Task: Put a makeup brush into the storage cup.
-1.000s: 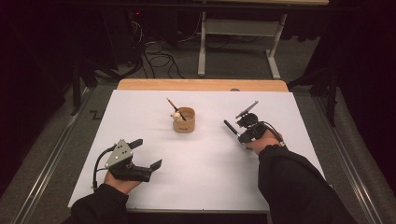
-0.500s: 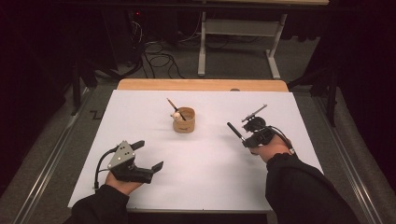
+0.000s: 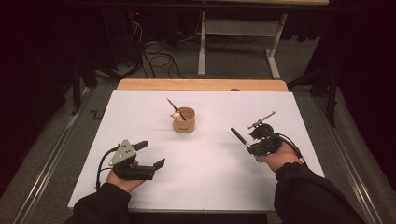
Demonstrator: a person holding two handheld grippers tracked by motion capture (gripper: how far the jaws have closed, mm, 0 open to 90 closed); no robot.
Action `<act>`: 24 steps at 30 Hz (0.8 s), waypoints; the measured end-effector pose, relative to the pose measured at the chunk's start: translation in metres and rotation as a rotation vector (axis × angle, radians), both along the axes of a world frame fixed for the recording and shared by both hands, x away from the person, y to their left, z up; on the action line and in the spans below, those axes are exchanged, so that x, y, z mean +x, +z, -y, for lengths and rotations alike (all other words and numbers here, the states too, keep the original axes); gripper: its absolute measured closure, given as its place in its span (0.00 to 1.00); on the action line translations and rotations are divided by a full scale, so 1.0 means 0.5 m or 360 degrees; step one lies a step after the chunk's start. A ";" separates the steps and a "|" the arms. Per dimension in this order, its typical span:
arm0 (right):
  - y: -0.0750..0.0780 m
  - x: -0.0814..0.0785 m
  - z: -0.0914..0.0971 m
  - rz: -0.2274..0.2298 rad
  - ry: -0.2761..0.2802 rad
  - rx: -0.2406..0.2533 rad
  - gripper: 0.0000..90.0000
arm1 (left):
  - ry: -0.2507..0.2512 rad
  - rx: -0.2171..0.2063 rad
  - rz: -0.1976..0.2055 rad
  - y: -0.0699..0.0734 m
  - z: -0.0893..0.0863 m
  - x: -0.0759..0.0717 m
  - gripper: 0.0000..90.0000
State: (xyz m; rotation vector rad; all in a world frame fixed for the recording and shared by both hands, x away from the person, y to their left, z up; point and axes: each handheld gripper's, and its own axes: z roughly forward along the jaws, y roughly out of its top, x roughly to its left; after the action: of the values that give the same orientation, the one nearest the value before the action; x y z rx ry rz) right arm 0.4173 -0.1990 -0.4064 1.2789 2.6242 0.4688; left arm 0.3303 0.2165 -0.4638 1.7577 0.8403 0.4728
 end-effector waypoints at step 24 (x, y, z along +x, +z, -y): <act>0.018 -0.032 0.003 -0.0013 0.0067 -0.0007 0.87 | 0.0026 0.0043 0.0059 0.017 0.072 0.046 0.08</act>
State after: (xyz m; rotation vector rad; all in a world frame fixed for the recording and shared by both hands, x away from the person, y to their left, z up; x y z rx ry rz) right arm 0.4013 -0.2005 -0.3975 1.2287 2.6621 0.4656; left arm 0.3533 0.1804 -0.4551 1.7627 0.8257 0.5283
